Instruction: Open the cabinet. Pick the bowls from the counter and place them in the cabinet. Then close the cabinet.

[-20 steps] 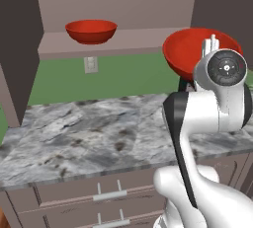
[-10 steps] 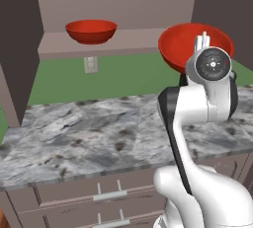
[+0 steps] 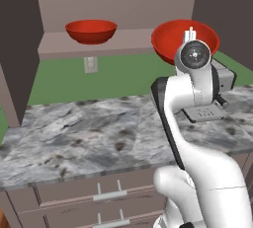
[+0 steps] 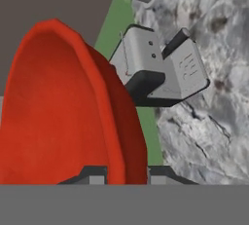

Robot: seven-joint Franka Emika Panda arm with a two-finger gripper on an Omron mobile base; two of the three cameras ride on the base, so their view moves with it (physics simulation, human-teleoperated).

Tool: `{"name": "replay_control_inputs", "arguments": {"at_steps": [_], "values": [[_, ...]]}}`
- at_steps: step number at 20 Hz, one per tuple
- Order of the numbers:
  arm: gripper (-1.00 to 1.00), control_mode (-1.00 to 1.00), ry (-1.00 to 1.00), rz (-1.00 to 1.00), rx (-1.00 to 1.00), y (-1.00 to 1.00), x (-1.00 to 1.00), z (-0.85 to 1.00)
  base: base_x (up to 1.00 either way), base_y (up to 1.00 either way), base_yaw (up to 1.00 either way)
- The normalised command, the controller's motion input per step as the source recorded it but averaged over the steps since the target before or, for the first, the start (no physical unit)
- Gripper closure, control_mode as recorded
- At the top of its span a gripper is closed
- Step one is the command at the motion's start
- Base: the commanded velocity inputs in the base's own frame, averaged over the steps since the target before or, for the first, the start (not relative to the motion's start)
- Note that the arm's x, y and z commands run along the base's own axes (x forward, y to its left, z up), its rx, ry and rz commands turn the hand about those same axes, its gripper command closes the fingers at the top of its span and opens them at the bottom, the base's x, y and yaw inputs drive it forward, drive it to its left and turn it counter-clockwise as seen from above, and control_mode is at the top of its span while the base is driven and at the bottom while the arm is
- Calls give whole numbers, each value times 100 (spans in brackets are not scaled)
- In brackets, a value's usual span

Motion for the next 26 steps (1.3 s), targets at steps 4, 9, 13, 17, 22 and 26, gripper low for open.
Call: {"name": "replay_control_inputs", "arguments": {"at_steps": [4, 9, 13, 17, 22, 26], "values": [[100, -100, 0, 0, 0, 0, 72, 0, 0, 0, 0], [100, -100, 0, 0, 0, 0, 59, 0, 0, 0, 0], [100, -100, -2, 0, 0, 0, 55, 4, 0, 0, 0], [100, -100, -2, 0, 0, 0, 53, 9, 0, 0, 0], [100, -100, -1, 0, 0, 0, 60, 5, 0, 0, 0], [100, -100, 0, 0, 0, 0, 58, 0, 0, 0, 0]]}}
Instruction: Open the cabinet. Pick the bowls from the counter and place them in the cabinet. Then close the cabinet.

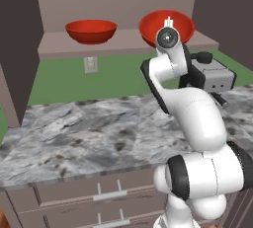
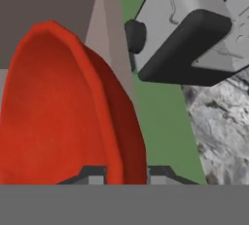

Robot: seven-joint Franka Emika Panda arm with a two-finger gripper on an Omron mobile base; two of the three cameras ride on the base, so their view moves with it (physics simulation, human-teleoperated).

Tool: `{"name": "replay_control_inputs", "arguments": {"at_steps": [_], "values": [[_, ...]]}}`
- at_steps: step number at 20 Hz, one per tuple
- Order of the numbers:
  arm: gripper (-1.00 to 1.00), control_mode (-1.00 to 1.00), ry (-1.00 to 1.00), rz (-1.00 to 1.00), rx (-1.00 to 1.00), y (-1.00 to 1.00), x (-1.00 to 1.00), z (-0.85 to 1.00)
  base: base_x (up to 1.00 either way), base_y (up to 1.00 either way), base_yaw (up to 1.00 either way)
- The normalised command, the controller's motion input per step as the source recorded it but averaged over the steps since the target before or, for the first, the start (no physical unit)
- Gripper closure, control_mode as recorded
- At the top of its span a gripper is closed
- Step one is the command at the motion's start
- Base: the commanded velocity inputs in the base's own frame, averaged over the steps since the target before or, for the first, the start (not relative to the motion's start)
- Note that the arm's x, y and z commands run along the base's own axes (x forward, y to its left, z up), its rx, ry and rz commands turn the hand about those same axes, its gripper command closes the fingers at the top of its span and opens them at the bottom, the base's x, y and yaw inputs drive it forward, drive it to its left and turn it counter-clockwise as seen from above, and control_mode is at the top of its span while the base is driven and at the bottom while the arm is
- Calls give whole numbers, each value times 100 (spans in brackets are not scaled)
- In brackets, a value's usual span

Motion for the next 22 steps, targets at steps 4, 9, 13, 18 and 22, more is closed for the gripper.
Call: {"name": "replay_control_inputs", "arguments": {"at_steps": [4, 9, 13, 18, 22], "values": [[100, -100, 0, 0, 0, 0, 55, 0, 0, 0, 0], [100, -100, 0, 0, 0, 0, 54, 0, 0, 0, 0], [100, -100, 0, 0, 0, 0, 47, 0, 0, 0, 0], [100, -100, 0, 0, 0, 0, 36, 0, 0, 0, 0], [100, -100, 3, 0, 0, 0, 26, 0, 0, 0, 0]]}}
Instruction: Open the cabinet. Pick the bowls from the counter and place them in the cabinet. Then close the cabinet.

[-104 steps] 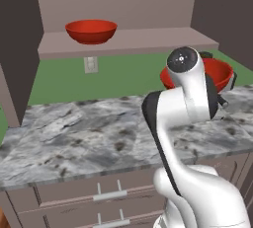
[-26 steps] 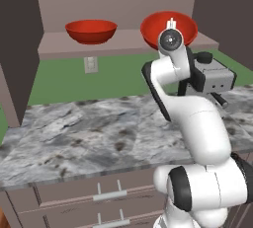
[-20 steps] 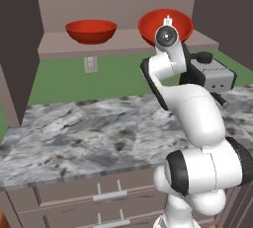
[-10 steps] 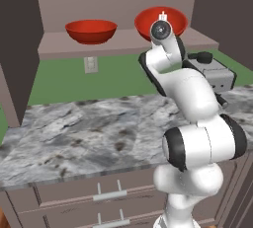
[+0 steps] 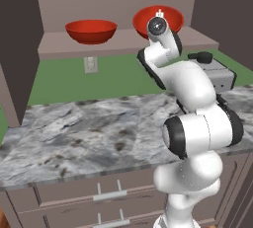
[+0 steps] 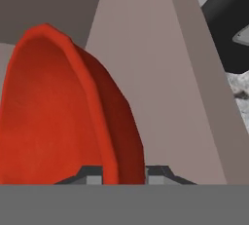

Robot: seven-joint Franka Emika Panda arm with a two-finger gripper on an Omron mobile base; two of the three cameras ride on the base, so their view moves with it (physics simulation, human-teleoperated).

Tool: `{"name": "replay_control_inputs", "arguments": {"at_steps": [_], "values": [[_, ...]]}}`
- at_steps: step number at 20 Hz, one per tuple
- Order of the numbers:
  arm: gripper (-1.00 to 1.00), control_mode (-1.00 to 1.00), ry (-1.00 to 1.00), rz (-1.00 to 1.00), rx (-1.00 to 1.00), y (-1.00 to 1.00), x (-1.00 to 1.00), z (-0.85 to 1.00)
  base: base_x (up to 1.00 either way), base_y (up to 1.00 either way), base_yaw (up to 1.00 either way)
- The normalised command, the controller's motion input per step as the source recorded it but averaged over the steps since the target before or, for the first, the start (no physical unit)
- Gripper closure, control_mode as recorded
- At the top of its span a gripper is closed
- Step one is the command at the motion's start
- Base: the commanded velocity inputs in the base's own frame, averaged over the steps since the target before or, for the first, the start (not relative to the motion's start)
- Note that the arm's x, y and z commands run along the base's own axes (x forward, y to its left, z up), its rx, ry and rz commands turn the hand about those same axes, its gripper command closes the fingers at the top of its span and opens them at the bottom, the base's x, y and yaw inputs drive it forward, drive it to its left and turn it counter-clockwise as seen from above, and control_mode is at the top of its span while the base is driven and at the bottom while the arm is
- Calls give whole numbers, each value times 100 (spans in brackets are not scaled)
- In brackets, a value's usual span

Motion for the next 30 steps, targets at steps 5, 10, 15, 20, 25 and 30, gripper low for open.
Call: {"name": "replay_control_inputs", "arguments": {"at_steps": [5, 10, 15, 20, 25, 30], "values": [[100, -100, 9, 4, 0, -8, 4, -5, 0, 0, 0], [100, -100, 16, 7, 1, -10, 0, -16, 0, 0, 0], [-100, -100, 4, 4, 0, -3, -19, -11, 0, 0, 0], [-100, -100, -18, 0, 1, -6, -83, 5, 0, 0, 0], [-100, -100, -38, 0, 4, -10, -100, 18, 0, 0, 0], [-100, -100, -33, 0, 2, -4, -82, 19, 0, 0, 0]]}}
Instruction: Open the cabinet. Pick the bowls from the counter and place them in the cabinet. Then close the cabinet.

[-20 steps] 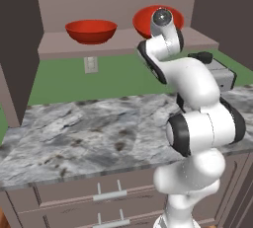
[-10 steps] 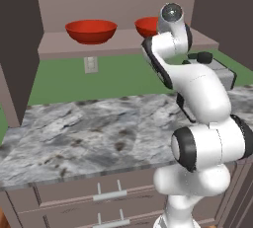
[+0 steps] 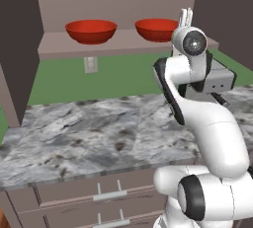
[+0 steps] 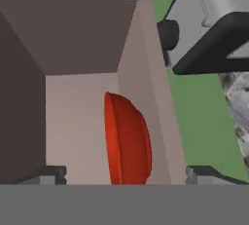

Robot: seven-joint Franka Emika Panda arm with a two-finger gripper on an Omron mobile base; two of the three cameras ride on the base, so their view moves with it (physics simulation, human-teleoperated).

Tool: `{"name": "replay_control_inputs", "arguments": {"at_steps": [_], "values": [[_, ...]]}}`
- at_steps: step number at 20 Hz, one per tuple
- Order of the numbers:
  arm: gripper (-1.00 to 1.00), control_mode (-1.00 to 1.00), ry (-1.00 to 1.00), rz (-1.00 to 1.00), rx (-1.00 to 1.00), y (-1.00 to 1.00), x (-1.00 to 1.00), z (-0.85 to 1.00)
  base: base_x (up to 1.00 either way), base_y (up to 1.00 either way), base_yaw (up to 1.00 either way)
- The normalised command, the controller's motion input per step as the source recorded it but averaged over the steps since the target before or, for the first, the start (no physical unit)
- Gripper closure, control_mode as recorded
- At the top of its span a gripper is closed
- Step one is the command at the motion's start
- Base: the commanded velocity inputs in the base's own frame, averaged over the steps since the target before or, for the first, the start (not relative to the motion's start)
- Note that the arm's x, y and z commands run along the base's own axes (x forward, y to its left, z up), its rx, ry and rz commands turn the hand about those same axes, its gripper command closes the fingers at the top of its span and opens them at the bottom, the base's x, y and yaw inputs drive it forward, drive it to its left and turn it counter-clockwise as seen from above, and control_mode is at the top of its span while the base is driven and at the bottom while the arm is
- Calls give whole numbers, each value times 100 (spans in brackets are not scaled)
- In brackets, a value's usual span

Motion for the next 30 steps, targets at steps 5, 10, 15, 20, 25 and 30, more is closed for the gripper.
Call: {"name": "replay_control_inputs", "arguments": {"at_steps": [5, 10, 15, 20, 25, 30], "values": [[-100, -100, -16, 0, 9, -12, -75, 26, 0, 0, 0], [-100, -100, 0, 0, 18, -22, -99, 59, 0, 0, 0], [-100, -100, 9, 0, 10, -1, -100, 63, 0, 0, 0], [-100, -100, 7, 0, 2, 0, -100, 45, 0, 0, 0], [-100, -100, -16, 0, 0, 1, -100, 6, 0, 0, 0], [-100, -100, -31, 0, 0, 5, -100, 0, 0, 0, 0]]}}
